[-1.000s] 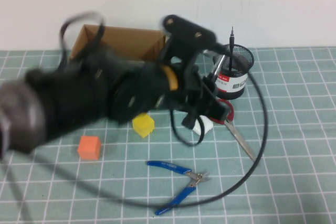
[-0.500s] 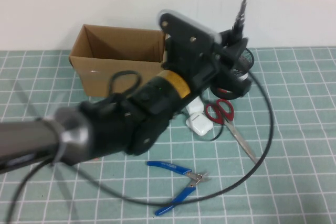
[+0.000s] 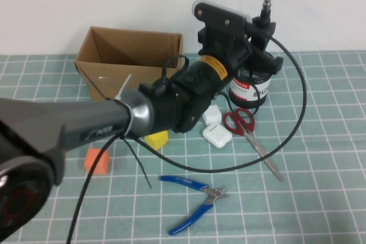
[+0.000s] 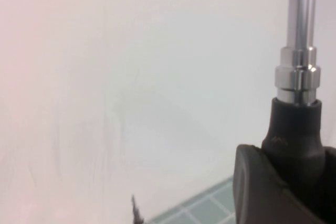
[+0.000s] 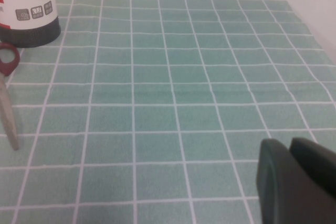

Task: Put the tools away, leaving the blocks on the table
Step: Place the picked object into the round holder

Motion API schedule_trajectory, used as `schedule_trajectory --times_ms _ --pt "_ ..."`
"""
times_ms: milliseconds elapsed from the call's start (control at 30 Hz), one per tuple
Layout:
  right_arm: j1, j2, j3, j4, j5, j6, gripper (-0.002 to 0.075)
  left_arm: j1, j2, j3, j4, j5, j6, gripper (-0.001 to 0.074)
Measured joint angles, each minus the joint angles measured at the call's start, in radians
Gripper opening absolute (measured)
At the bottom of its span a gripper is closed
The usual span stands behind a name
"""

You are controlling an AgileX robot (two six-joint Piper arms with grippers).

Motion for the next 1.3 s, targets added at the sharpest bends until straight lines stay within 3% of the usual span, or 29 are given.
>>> schedule_trajectory --times_ms 1300 --pt "0.0 0.0 0.0 0.0 0.0 0.0 -0.0011 0.032 0.176 -0.121 0.016 -0.023 -0.029 0.0179"
